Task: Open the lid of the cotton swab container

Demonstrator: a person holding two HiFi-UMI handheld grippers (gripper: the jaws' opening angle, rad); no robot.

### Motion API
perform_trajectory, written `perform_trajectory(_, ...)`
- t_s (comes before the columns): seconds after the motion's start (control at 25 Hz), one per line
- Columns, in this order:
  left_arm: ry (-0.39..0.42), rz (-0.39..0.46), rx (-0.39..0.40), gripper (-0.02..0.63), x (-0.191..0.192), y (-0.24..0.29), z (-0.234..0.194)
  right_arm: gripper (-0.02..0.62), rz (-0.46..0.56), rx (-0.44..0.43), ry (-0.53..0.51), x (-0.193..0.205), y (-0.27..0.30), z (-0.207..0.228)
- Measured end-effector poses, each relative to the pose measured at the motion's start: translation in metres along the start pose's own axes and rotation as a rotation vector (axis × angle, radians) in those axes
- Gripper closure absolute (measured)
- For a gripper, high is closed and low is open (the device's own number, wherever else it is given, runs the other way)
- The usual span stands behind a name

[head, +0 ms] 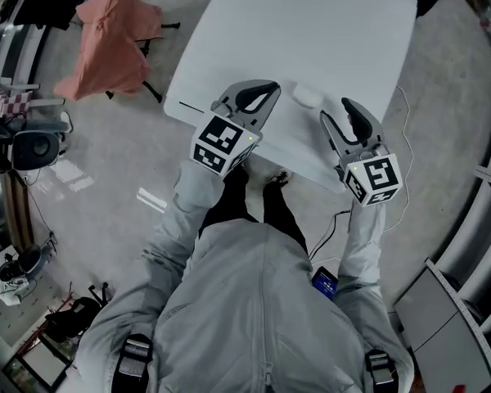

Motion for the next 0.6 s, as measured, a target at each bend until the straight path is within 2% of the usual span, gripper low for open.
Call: perform_trajectory(0.6,-0.065,-0.069,-0.007,0.578,0.052,0.035,-0.006,0.364,-0.112,-0.052,-0.001,0.053,0.048,0.032)
Point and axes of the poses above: the fingertips, and each gripper's own axes: y forward along the fingers, z to its right, x out of its underside, the point moved 10 cm from there along -y, backward along the fingers, and after that the axes turned 9 degrees about y, right-handed, at the moved point
